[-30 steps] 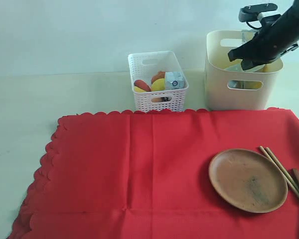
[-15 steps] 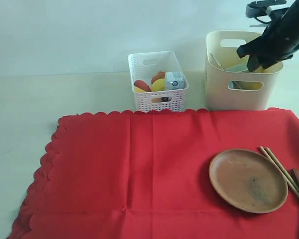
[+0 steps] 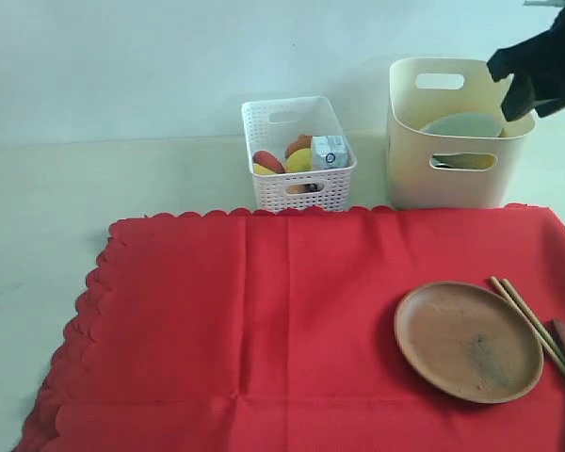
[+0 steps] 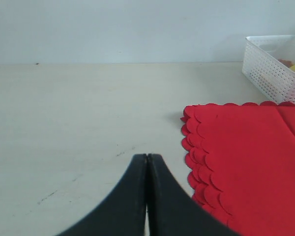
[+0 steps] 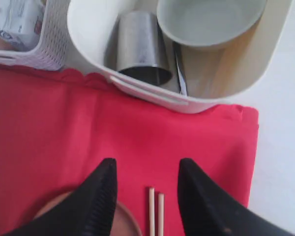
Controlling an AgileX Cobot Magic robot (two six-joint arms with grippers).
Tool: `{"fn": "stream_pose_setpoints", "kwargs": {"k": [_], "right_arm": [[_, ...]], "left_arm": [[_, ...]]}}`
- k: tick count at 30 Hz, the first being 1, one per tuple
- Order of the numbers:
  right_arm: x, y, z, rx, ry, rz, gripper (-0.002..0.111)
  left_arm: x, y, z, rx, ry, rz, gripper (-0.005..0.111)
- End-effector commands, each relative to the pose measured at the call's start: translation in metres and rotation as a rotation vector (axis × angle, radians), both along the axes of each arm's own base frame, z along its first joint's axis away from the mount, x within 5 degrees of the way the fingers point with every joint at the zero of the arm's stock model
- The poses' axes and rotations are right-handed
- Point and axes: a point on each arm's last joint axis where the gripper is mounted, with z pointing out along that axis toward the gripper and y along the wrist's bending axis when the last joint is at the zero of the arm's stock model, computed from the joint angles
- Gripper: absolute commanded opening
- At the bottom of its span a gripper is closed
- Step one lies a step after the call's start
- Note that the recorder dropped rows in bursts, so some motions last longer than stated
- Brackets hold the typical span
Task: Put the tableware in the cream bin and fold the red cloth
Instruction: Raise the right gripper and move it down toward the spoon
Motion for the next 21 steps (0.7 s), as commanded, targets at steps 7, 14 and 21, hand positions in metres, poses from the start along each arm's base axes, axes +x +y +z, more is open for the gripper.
{"fn": "stream_pose_setpoints", "kwargs": {"k": [7, 14, 21], "right_arm": [[-0.06, -0.001, -0.049, 0.011, 0.122, -0.015, 0.041], [-0.083, -0.004, -0.084, -0.018, 0.261, -0.063, 0.04], [-0.098, -0.016, -0.106, -0.13, 0.36, -0.146, 0.033]], "left_arm": [[0.0, 0.0, 0.0, -0.004, -0.014, 0.0, 0.0], [0.0, 0.0, 0.0, -0.004, -0.014, 0.0, 0.0], [0.0, 0.0, 0.0, -0.004, -0.014, 0.0, 0.0]]}}
